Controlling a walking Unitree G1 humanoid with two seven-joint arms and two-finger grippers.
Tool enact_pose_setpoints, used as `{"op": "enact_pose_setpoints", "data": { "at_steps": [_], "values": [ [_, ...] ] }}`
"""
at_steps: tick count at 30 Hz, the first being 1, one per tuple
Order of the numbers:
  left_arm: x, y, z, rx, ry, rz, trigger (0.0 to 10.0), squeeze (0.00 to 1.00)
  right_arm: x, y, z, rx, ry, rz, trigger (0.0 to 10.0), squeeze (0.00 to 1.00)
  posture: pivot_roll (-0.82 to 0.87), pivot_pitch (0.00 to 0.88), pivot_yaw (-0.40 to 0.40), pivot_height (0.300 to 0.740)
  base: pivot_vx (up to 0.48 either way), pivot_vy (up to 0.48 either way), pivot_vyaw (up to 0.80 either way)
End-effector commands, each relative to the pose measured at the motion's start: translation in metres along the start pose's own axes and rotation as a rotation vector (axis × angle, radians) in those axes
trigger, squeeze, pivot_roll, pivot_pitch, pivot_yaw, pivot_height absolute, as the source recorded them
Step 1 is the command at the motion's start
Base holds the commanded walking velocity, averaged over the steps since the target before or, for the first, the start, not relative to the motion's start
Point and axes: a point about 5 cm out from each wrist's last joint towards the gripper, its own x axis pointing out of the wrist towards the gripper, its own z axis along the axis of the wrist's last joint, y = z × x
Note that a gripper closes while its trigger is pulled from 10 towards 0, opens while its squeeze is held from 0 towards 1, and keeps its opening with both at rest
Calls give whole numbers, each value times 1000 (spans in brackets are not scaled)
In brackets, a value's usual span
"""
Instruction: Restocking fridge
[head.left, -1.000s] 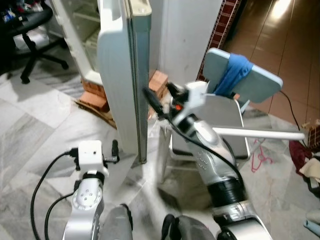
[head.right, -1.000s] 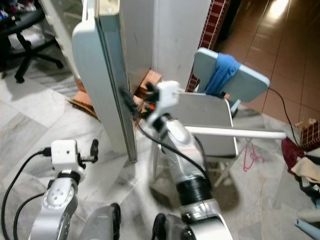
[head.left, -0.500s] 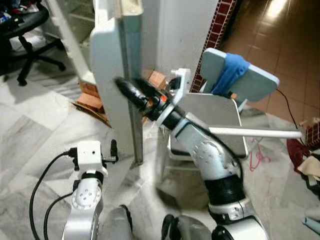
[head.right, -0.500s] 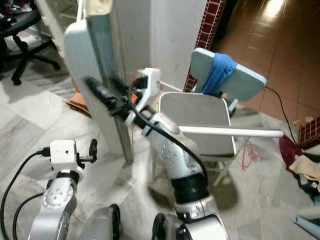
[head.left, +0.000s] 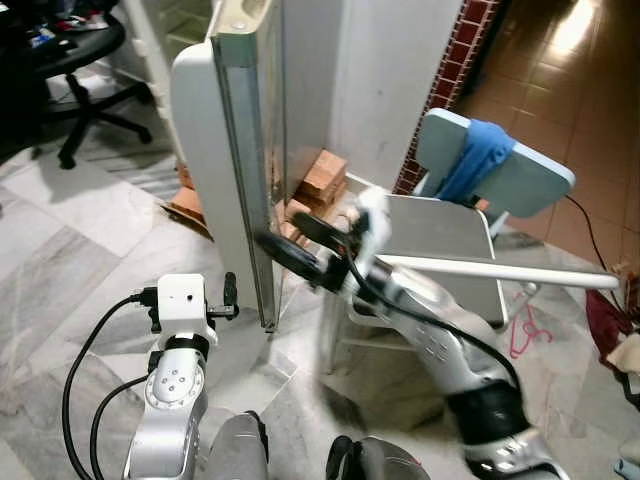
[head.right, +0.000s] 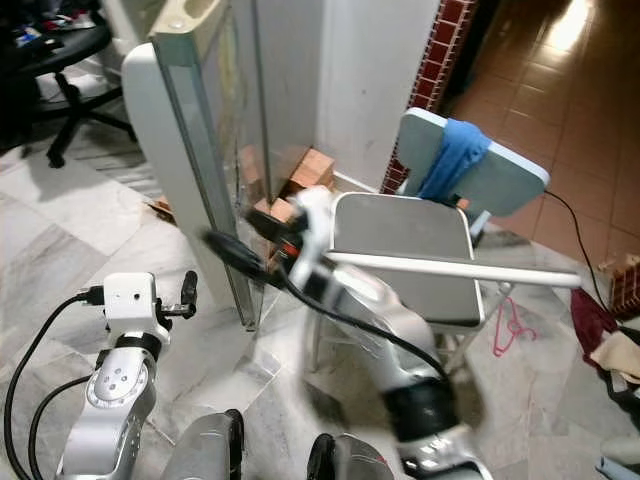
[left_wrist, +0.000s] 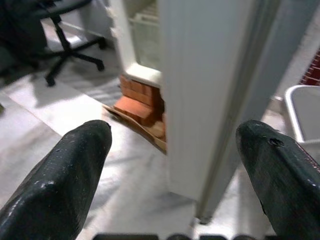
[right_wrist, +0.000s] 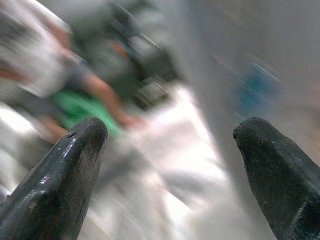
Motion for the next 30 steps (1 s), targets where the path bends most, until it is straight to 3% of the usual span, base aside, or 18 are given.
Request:
{"op": "enact_pose_setpoints", "data": {
  "at_steps": [1, 8, 13, 17, 24, 28, 30],
  "values": [
    [4, 8, 2, 27, -18, 24, 10000, 0, -5, -5, 1, -59, -1, -51, 10000, 0, 126, 109, -27, 740, 0, 480, 0],
    [22, 37, 8, 76, -46, 86, 10000, 0, -14, -16, 15, -150, -57, -135, 10000, 0, 107, 108, -23, 740, 0, 69, 0],
    [26, 40, 15, 83, -67, 88, 10000, 0, -10, -14, 19, -171, -104, -172, 10000, 0, 112, 111, -14, 740, 0, 0, 0],
    [15, 34, 16, 93, -90, 65, 10000, 0, -9, -6, 14, -202, -104, -169, 10000, 0, 124, 119, -8, 740, 0, 0, 0],
    [3, 30, 7, 80, -85, 62, 10000, 0, -15, -12, 8, -269, -94, -270, 10000, 0, 129, 110, -8, 740, 0, 0, 0],
    [-13, 22, 4, 59, -99, 48, 10000, 0, -40, -29, 3, -378, -96, -460, 10000, 0, 103, 89, 26, 740, 0, 0, 0],
    [-21, 18, 4, 49, -105, 26, 10000, 0, -51, -29, 1, -414, -99, -439, 10000, 0, 95, 84, 36, 740, 0, 0, 0]
  ]
}}
